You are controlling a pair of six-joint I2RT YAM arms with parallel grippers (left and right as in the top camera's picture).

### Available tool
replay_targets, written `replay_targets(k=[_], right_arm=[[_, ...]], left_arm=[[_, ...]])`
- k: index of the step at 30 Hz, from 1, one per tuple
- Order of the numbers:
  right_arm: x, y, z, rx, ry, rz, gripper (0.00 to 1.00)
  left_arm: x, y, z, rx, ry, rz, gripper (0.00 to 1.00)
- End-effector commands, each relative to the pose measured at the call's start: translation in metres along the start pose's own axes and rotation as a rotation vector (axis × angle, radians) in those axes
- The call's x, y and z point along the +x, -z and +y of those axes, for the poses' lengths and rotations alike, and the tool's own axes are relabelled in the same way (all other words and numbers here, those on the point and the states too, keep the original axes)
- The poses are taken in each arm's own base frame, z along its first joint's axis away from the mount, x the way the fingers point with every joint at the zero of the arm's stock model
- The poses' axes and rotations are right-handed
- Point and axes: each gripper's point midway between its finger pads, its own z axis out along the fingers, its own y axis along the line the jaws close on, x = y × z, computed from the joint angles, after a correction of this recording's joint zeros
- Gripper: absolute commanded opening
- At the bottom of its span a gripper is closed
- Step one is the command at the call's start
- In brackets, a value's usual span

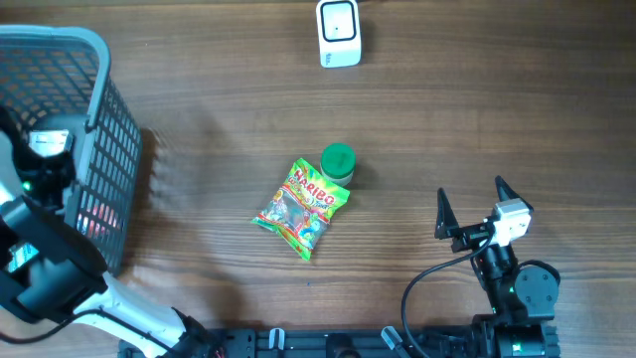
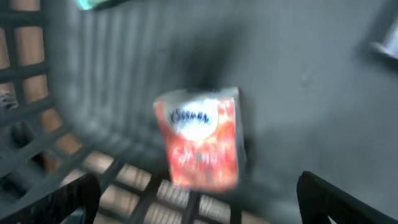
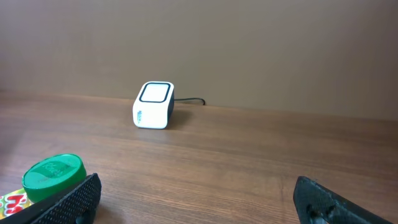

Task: Scan the item barcode
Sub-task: 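Pick the small red candy pack from the basket, place right of jar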

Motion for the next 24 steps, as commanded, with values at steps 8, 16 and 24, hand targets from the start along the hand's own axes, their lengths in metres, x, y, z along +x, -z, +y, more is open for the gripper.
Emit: replay_targets(k=[8, 16, 24], right_arm=[[-0.002, 0.0, 0.0, 0.003, -0.004, -0.009, 1.0], [-0.002, 0.0, 0.0, 0.003, -0.004, -0.009, 1.0], [-0.002, 0.0, 0.0, 0.003, -0.004, -0.009, 1.0]], left_arm=[[0.006, -0.057, -0.001, 0.01, -0.006, -0.001, 0.84], [0.006, -0.052, 0.001, 0.003, -0.015, 0.003, 0.04], [-0.002, 0.1, 0.004, 0.172, -0.003, -0.04, 0.04]])
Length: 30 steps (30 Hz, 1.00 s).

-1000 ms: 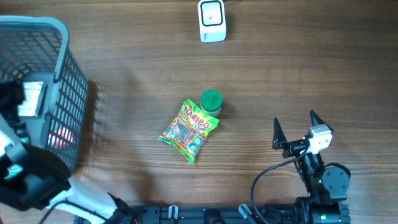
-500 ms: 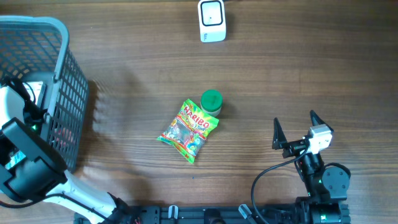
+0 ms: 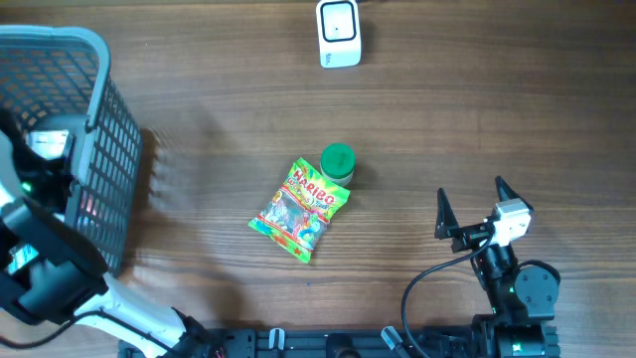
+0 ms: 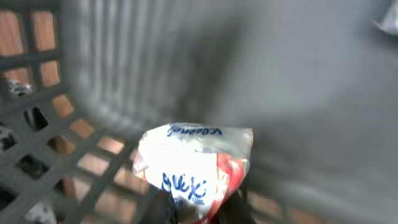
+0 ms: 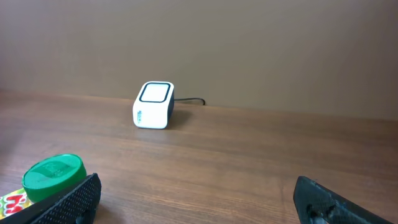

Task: Scan the item barcode
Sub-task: 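Pick the small red candy pack from the basket, place right of jar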

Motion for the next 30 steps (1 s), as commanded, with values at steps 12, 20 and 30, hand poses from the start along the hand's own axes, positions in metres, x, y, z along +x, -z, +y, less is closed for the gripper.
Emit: replay_targets(k=[12, 20, 30], right_arm=[[-0.002, 0.0, 0.0, 0.003, -0.004, -0.009, 1.0], [-0.002, 0.0, 0.0, 0.003, -0.004, -0.009, 1.0], [-0.002, 0.0, 0.0, 0.003, -0.004, -0.009, 1.0]], left_arm=[[0.168, 0.273, 0.029, 0.844, -0.693, -0.182, 0.04], [0.438, 0.19, 0.048, 0.732, -1.778, -0.089, 0.04], [0.602, -0.005, 0.072, 0.439, -2.151, -0.012, 0.04]])
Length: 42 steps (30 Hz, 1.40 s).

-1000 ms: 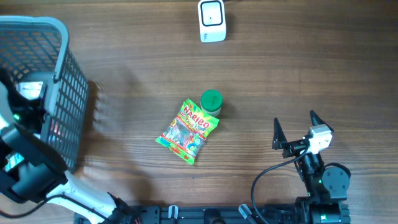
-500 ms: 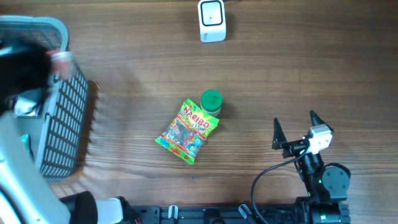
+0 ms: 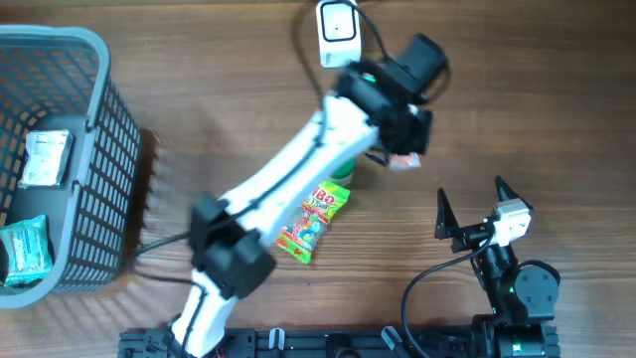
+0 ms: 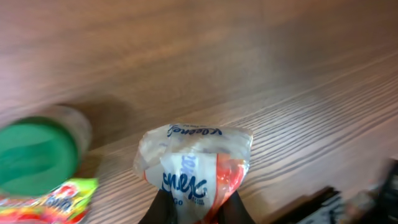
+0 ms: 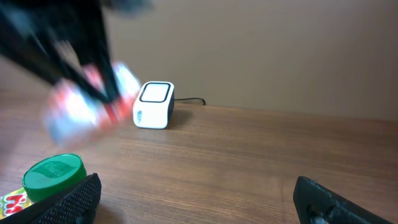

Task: Scan the item barcode
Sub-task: 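Pick the small red candy pack from the basket, place right of jar, then pick the white tissue pack from the basket, place below the jar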

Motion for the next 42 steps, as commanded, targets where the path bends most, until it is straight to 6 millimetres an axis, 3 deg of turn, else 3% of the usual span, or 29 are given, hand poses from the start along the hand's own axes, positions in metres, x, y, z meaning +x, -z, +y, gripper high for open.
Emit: replay_targets(k=[1, 5, 9, 11, 14, 15, 16, 17, 19, 21, 23, 24, 25, 26, 29, 31, 32, 34, 37, 42], right_arm=[[-0.002, 0.0, 0.0, 0.003, -0.004, -0.009, 1.0], [-0.002, 0.0, 0.0, 0.003, -0.004, -0.009, 1.0], [-0.002, 0.0, 0.0, 0.003, -0.004, -0.009, 1.0], [-0.002, 0.0, 0.0, 0.003, -0.004, -0.009, 1.0], [-0.002, 0.0, 0.0, 0.003, -0.004, -0.009, 1.0], [-0.002, 0.0, 0.0, 0.003, -0.004, -0.009, 1.0], [-0.002, 0.0, 0.0, 0.003, -0.004, -0.009, 1.0], [-0.002, 0.0, 0.0, 0.003, -0.004, -0.009, 1.0], [-0.002, 0.0, 0.0, 0.003, -0.004, -0.009, 1.0], [-0.002, 0.0, 0.0, 0.003, -0.004, -0.009, 1.0], [-0.002, 0.0, 0.0, 0.003, -0.004, -0.009, 1.0], [-0.002, 0.0, 0.0, 0.003, -0.004, -0.009, 1.0], [-0.002, 0.0, 0.0, 0.003, -0.004, -0.009, 1.0], [-0.002, 0.0, 0.0, 0.003, -0.004, -0.009, 1.0], [-0.002, 0.0, 0.0, 0.003, -0.004, -0.009, 1.0], [-0.002, 0.0, 0.0, 0.003, -0.004, -0.009, 1.0], [-0.002, 0.0, 0.0, 0.003, -0.004, -0.009, 1.0], [-0.002, 0.0, 0.0, 0.003, -0.004, -0.009, 1.0], [-0.002, 0.0, 0.0, 0.003, -0.004, -0.009, 1.0], [-0.002, 0.0, 0.0, 0.003, -0.004, -0.009, 1.0]], left_arm=[[0.02, -0.064, -0.003, -0.044, -0.042, 0.111, 0.04], [0.031, -0.113, 0.011, -0.096, 0.02, 0.188, 0.04], [0.039, -0.14, 0.023, -0.129, 0.032, 0.232, 0.04], [0.039, -0.14, 0.025, -0.149, 0.027, 0.225, 0.23], [0.034, -0.123, 0.037, -0.214, 0.024, 0.194, 0.62], [0.03, -0.112, 0.041, -0.234, 0.025, 0.178, 0.74], [0.024, -0.098, 0.041, -0.24, 0.025, 0.151, 0.96], [0.015, -0.08, 0.039, -0.234, 0.025, 0.113, 1.0], [-0.006, -0.042, 0.035, -0.203, 0.035, 0.021, 1.0], [-0.03, 0.017, 0.03, -0.143, 0.038, -0.101, 1.0], [-0.047, 0.079, 0.033, -0.098, 0.059, -0.222, 1.0], [-0.054, 0.128, 0.041, -0.067, 0.086, -0.316, 1.0], [-0.057, 0.165, 0.052, -0.058, 0.112, -0.394, 1.0], [-0.058, 0.209, 0.073, -0.083, 0.154, -0.5, 1.0], [-0.041, 0.29, 0.134, -0.2, 0.281, -0.676, 1.0], [-0.004, 0.344, 0.201, -0.316, 0.482, -0.759, 1.0], [0.012, 0.358, 0.228, -0.362, 0.598, -0.781, 1.0], [0.045, 0.378, 0.284, -0.455, 0.862, -0.806, 1.0], [0.096, 0.39, 0.359, -0.552, 1.263, -0.798, 1.0], [0.152, 0.371, 0.437, -0.602, 1.669, -0.708, 1.0]])
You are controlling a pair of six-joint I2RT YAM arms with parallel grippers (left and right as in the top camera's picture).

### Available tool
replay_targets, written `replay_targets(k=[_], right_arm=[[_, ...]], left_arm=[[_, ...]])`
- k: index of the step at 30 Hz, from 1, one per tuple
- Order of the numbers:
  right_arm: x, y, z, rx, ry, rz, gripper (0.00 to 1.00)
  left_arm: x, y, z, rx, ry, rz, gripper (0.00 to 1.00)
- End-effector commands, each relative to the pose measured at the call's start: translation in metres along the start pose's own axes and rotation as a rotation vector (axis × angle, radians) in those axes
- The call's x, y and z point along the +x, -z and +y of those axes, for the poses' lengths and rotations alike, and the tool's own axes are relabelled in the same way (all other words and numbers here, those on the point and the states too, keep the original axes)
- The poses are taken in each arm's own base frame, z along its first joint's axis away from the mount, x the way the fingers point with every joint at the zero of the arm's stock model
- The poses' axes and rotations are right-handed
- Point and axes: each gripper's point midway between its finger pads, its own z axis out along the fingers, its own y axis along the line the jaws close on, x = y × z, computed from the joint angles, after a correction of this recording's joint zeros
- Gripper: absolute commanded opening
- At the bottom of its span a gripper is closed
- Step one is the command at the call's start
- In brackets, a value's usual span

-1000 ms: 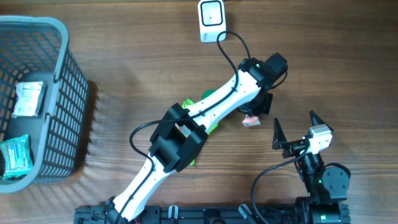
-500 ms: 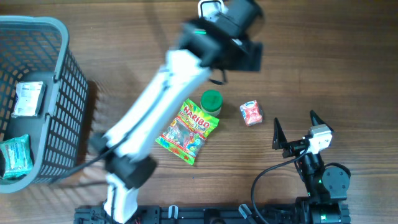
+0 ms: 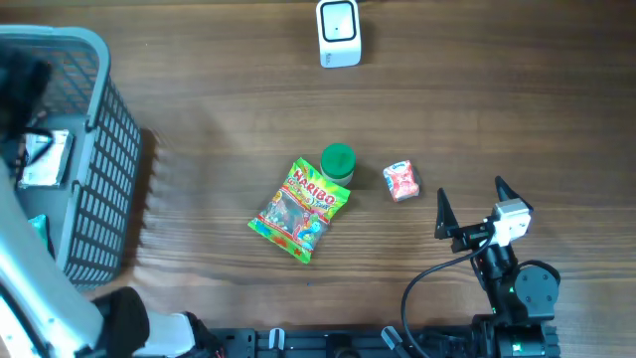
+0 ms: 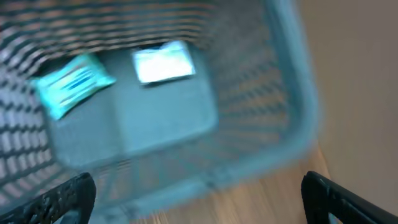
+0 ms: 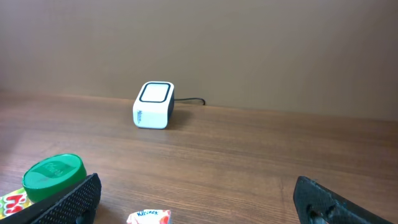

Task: Scan the item barcode
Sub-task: 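Pick the white tissue pack from the basket, place below the jar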

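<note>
The white barcode scanner (image 3: pixel 339 33) stands at the table's far edge and also shows in the right wrist view (image 5: pixel 153 104). A small red and white tissue pack (image 3: pixel 400 181) lies flat on the table right of the green-lidded jar (image 3: pixel 338 161); its top edge shows low in the right wrist view (image 5: pixel 149 217). My left gripper (image 4: pixel 199 199) hangs open above the grey basket (image 4: pixel 298 93), with nothing between its fingers. My right gripper (image 3: pixel 470 191) rests open near the front right, a little right of the pack.
A Haribo bag (image 3: pixel 300 209) lies next to the jar. The basket (image 3: pixel 99 60) at the far left holds a teal packet (image 4: pixel 73 84) and a white packet (image 4: pixel 163 61). My left arm (image 3: pixel 30 259) runs along the left edge.
The left gripper held the tissue pack above the table right of the jar. Now the pack lies on the table there, and the gripper is open over the basket at the far left.
The left gripper was open inside the basket above the red and white pack, then shut on it there. Later it held the pack over the table near the jar and scanner. Now the pack lies on the table and the gripper is open over the basket. The right arm stayed still.
</note>
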Motion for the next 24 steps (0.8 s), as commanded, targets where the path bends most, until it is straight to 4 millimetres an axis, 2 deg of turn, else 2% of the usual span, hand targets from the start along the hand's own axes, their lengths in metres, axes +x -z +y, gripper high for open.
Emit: replay_targets(k=[1, 2, 5, 8, 15, 21, 24], right_arm=[[-0.002, 0.0, 0.0, 0.003, -0.004, -0.009, 1.0], [-0.002, 0.0, 0.0, 0.003, -0.004, -0.009, 1.0], [-0.002, 0.0, 0.0, 0.003, -0.004, -0.009, 1.0], [-0.002, 0.0, 0.0, 0.003, -0.004, -0.009, 1.0], [-0.002, 0.0, 0.0, 0.003, -0.004, -0.009, 1.0], [-0.002, 0.0, 0.0, 0.003, -0.004, -0.009, 1.0], [-0.002, 0.0, 0.0, 0.003, -0.004, -0.009, 1.0]], left_arm=[[-0.014, -0.051, 0.042, -0.173, 0.261, 0.055, 1.0], [-0.015, -0.072, 0.052, -0.22, 0.308, 0.068, 1.0], [-0.01, -0.117, 0.068, -0.294, 0.432, 0.087, 1.0], [0.001, -0.164, 0.071, -0.299, 0.489, 0.08, 1.0], [0.019, -0.264, 0.075, -0.211, 0.505, 0.001, 1.0], [0.035, -0.324, 0.085, -0.265, 0.486, 0.018, 1.0], [0.046, -0.342, 0.091, -0.299, 0.478, 0.045, 1.0]])
